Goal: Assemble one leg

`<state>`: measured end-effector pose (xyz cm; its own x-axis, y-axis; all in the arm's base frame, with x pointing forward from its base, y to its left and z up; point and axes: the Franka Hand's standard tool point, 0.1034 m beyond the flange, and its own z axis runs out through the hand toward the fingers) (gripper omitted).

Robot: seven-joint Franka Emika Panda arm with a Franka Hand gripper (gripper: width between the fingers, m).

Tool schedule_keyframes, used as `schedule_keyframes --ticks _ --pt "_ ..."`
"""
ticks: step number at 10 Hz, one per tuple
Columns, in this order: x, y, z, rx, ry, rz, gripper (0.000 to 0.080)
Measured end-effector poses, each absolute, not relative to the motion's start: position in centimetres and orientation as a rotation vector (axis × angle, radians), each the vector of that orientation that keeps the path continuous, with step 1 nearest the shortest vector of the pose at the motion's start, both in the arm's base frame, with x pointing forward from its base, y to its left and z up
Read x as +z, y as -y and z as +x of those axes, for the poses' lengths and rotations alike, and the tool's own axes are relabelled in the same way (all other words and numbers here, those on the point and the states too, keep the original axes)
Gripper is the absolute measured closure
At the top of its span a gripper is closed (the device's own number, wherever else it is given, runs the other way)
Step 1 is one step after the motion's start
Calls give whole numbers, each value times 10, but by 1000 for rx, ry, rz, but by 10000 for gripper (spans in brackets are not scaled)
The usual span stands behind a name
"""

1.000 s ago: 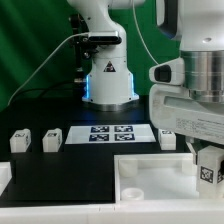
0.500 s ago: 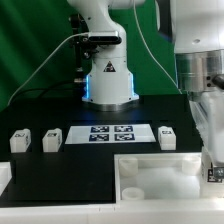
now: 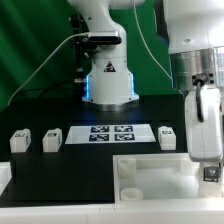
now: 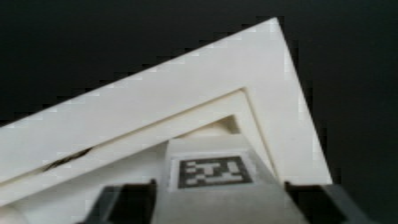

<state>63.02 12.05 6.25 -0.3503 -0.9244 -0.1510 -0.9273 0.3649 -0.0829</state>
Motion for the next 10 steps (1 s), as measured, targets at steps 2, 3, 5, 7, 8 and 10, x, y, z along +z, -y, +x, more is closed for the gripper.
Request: schedule_keyframes --ticks 2,3,5,7,8,10 --pt "62 -121 630 25 -2442 -1690 267" --pt "62 -122 629 26 -2425 -1716 176" --pt "72 -127 627 17 -2304 -1835 155" --pt "83 -126 630 -8 -2221 -1889 151" --pt "88 -128 631 -13 -2196 -1908 150" --pt "88 -130 630 -4 -2196 -1915 150"
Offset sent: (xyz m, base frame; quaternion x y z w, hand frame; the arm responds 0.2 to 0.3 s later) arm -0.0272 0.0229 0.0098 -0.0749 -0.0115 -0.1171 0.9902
